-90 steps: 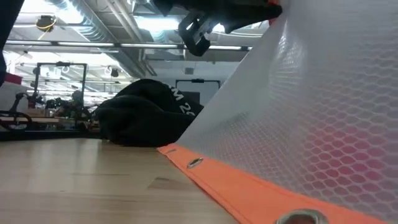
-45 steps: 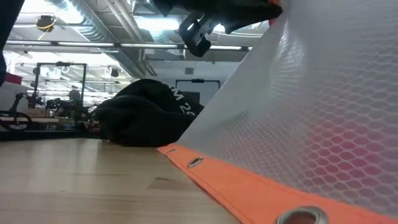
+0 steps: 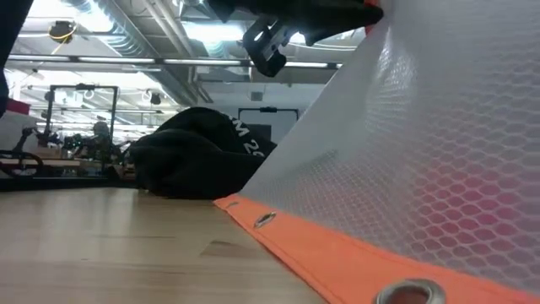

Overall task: Unpack backpack
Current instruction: Put the game card into the white zip bag

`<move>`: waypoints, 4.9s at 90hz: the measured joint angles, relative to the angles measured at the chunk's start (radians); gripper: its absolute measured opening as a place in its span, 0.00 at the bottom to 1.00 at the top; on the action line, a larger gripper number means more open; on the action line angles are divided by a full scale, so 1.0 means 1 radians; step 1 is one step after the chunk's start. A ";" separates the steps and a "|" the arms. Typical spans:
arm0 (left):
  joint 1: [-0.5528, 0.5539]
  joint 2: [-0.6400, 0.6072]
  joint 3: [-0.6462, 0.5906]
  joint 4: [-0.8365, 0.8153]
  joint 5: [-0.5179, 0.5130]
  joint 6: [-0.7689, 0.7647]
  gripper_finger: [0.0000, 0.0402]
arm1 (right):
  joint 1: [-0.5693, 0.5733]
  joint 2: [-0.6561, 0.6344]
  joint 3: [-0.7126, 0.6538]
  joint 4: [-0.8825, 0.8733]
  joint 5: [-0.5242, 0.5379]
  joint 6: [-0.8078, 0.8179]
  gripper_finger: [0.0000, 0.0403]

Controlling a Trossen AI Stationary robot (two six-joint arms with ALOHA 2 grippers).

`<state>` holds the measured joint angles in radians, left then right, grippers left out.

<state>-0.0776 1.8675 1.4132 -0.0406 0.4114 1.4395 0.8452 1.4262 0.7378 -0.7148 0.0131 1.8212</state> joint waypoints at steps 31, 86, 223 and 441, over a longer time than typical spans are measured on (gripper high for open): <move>0.000 0.000 0.000 -0.004 0.000 -0.005 0.00 | 0.034 -0.002 0.100 -0.092 0.039 0.074 0.70; 0.000 0.000 0.000 -0.002 0.000 0.000 0.00 | 0.039 0.050 0.051 -0.211 0.016 0.386 0.70; -0.002 0.000 0.000 -0.011 0.000 0.000 0.00 | 0.038 0.082 -0.027 -0.034 0.058 0.398 0.95; 0.008 0.000 -0.001 0.002 0.013 0.007 0.00 | -0.430 0.105 0.050 0.732 0.017 -0.923 0.77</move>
<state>-0.0700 1.8675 1.4121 -0.0383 0.4247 1.4469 0.4156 1.5310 0.7881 0.0174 0.0303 0.8978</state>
